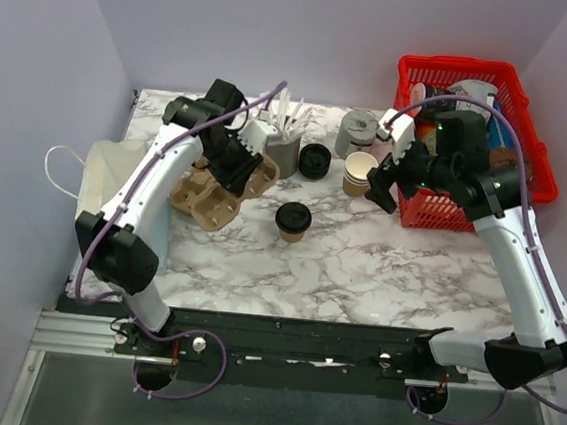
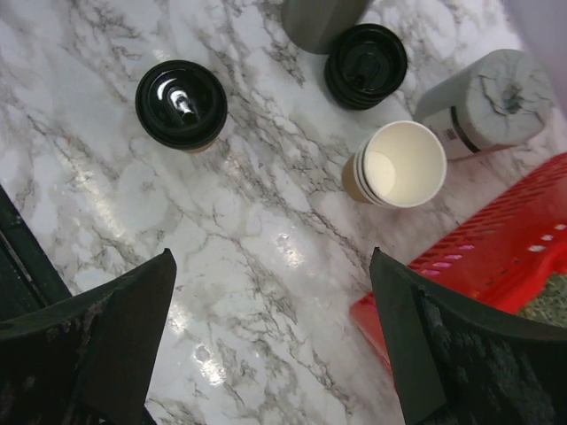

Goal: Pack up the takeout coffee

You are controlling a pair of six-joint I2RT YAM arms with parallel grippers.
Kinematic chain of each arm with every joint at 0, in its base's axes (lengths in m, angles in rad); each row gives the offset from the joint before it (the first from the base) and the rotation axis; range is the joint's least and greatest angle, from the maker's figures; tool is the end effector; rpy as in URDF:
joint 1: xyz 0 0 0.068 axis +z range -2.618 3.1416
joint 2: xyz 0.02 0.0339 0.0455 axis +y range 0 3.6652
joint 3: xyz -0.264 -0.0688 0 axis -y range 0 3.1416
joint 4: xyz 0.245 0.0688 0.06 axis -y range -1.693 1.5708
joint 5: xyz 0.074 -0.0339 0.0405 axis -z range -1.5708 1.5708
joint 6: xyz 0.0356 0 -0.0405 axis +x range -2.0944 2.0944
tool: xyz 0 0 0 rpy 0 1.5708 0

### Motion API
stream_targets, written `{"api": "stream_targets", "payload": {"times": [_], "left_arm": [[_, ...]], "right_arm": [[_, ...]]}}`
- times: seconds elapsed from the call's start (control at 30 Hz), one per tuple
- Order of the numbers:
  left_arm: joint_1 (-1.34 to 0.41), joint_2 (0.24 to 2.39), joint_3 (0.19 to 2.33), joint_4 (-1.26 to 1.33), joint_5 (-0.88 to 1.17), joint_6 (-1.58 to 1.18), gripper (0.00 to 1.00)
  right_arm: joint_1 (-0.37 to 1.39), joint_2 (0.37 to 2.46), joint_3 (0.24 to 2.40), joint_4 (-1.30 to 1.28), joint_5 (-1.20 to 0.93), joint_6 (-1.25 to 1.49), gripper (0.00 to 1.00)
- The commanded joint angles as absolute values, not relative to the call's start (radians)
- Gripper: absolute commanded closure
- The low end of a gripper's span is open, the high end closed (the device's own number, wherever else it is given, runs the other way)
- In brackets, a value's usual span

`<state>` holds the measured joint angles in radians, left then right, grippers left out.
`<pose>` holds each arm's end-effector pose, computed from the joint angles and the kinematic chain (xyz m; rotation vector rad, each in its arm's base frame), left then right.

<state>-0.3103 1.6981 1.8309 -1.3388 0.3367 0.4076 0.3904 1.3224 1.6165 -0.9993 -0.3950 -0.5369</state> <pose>0.3076 -0.1110 0.3668 1.0391 2.5257 -0.4389 0.2293 0.1092 0.4286 -1.1806 1.9006 0.3693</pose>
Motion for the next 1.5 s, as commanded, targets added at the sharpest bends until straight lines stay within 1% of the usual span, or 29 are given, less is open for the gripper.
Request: {"api": "stream_targets", "payload": {"times": [0.0, 0.03, 0.1, 0.13, 0.3, 0.33, 0.4, 0.43, 0.5, 0.53, 0.57, 0.67, 0.73, 0.83, 0.93, 1.13, 1.17, 1.23, 1.27, 1.37, 1.4, 1.43, 1.47], "left_arm": [[-0.464, 1.554, 1.734, -1.346, 0.391, 0.439, 1.0], [-0.532, 1.545, 1.724, -1.333, 0.39, 0.434, 1.0], [-0.609, 1.537, 1.726, -1.287, 0.371, 0.402, 1.0], [-0.679, 1.542, 1.732, -1.27, 0.37, 0.394, 1.0], [-0.874, 1.641, 1.785, -1.16, 0.322, 0.299, 1.0], [-0.9, 1.66, 1.808, -1.138, 0.315, 0.249, 1.0], [-0.985, 1.724, 1.836, -1.077, 0.276, 0.186, 1.0], [-1.011, 1.753, 1.888, -1.069, 0.221, 0.163, 1.0], [-1.066, 1.845, 1.954, -1.046, 0.183, 0.074, 1.0], [-1.074, 1.873, 2.01, -1.042, 0.161, 0.031, 1.0], [-1.078, 1.928, 2.037, -1.035, 0.153, -0.05, 1.0], [-1.083, 2.011, 2.088, -1.019, 0.147, -0.168, 1.0], [-1.085, 2.045, 2.086, -1.011, 0.156, -0.265, 1.0], [-1.091, 2.085, 2.044, -0.985, 0.115, -0.4, 1.0], [-1.089, 2.114, 2.034, -0.936, 0.176, -0.466, 1.0], [-1.06, 2.187, 2.089, -0.905, 0.126, -0.603, 1.0], [-1.057, 2.197, 2.083, -0.899, 0.135, -0.624, 0.96], [-1.048, 2.209, 2.076, -0.867, 0.172, -0.644, 0.84], [-1.045, 2.226, 2.077, -0.862, 0.179, -0.659, 0.82], [-1.034, 2.264, 2.094, -0.847, 0.198, -0.695, 0.8], [-1.031, 2.27, 2.097, -0.836, 0.209, -0.706, 0.77], [-1.023, 2.279, 2.1, -0.828, 0.219, -0.71, 0.71], [-1.022, 2.286, 2.103, -0.824, 0.238, -0.712, 0.6]], "right_arm": [[0.38, 1.235, 1.663, -0.883, -0.212, -0.405, 0.0], [0.38, 1.209, 1.67, -0.856, -0.102, -0.375, 0.0], [0.377, 1.198, 1.698, -0.813, -0.003, -0.299, 0.0], [0.374, 1.195, 1.724, -0.807, 0.096, -0.279, 0.0], [0.31, 1.189, 1.772, -0.779, 0.271, -0.219, 0.0], [0.301, 1.193, 1.779, -0.776, 0.331, -0.221, 0.0], [0.272, 1.195, 1.79, -0.767, 0.377, -0.225, 0.0], [0.265, 1.195, 1.79, -0.761, 0.42, -0.225, 0.0], [0.252, 1.186, 1.781, -0.741, 0.452, -0.229, 0.0], [0.253, 1.183, 1.779, -0.738, 0.472, -0.23, 0.0], [0.252, 1.18, 1.778, -0.738, 0.476, -0.229, 0.0], [0.247, 1.154, 1.77, -0.733, 0.48, -0.23, 0.0], [0.242, 1.132, 1.766, -0.735, 0.468, -0.235, 0.0], [0.244, 1.114, 1.756, -0.741, 0.453, -0.242, 0.0], [0.244, 1.097, 1.746, -0.755, 0.436, -0.241, 0.0], [0.241, 1.062, 1.68, -0.765, 0.417, -0.229, 0.0], [0.244, 1.057, 1.672, -0.764, 0.41, -0.222, 0.0], [0.242, 1.049, 1.654, -0.764, 0.403, -0.219, 0.0], [0.242, 1.046, 1.646, -0.765, 0.399, -0.215, 0.0], [0.242, 1.04, 1.623, -0.765, 0.39, -0.209, 0.0], [0.244, 1.037, 1.617, -0.764, 0.388, -0.21, 0.0], [0.242, 1.035, 1.606, -0.764, 0.388, -0.209, 0.0], [0.242, 1.034, 1.603, -0.764, 0.387, -0.21, 0.0]]}}
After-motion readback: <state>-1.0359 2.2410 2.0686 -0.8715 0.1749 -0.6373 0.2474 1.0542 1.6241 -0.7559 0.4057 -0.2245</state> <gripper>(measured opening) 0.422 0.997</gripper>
